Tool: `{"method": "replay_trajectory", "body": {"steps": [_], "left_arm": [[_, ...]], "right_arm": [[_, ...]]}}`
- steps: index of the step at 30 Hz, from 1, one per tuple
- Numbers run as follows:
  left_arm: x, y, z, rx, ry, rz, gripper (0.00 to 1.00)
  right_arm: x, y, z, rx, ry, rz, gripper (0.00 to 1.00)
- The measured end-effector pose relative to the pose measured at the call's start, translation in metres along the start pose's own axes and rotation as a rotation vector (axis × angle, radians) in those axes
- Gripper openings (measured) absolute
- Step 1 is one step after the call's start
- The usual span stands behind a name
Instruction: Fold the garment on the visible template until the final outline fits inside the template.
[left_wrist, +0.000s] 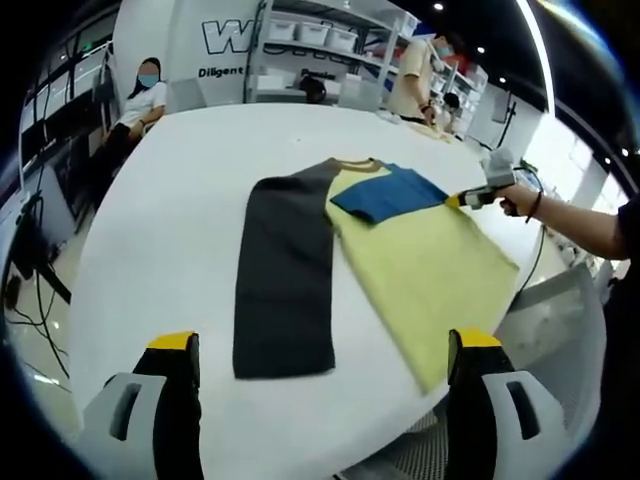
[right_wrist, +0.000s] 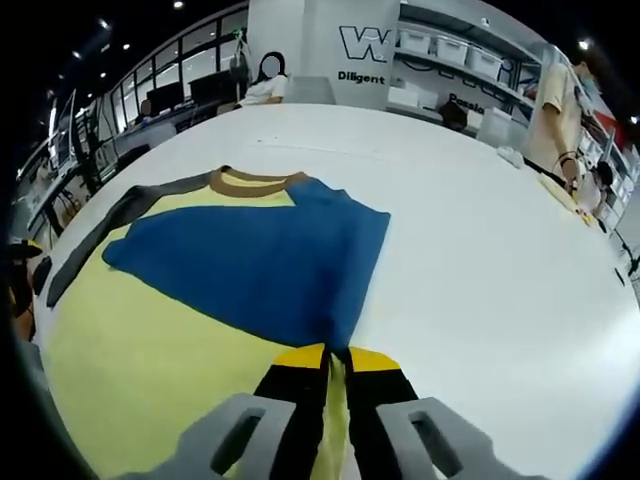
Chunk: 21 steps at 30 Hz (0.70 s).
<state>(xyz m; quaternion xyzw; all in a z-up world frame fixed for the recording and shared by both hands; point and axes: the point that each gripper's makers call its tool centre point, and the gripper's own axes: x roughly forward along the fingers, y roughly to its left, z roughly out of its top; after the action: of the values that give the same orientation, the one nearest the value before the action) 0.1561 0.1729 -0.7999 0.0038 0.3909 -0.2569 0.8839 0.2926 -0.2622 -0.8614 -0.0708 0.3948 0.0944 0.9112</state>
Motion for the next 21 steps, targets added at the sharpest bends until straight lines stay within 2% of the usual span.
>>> {"method": "replay_trajectory", "body": {"steps": [14, 21], "left_arm": [[-0.0001, 0.0029, -0.0007, 0.000, 0.008, 0.005, 0.98], [0.0007, 0.0032, -0.0026, -0.009, 0.013, 0.005, 0.98]], "right_arm": [[0.0020, -0.0095, -0.0001, 0.001, 0.005, -0.021, 0.00], [0.0025, -0.0093, -0.0005, 0.031, -0.007, -0.010, 0.02]]}}
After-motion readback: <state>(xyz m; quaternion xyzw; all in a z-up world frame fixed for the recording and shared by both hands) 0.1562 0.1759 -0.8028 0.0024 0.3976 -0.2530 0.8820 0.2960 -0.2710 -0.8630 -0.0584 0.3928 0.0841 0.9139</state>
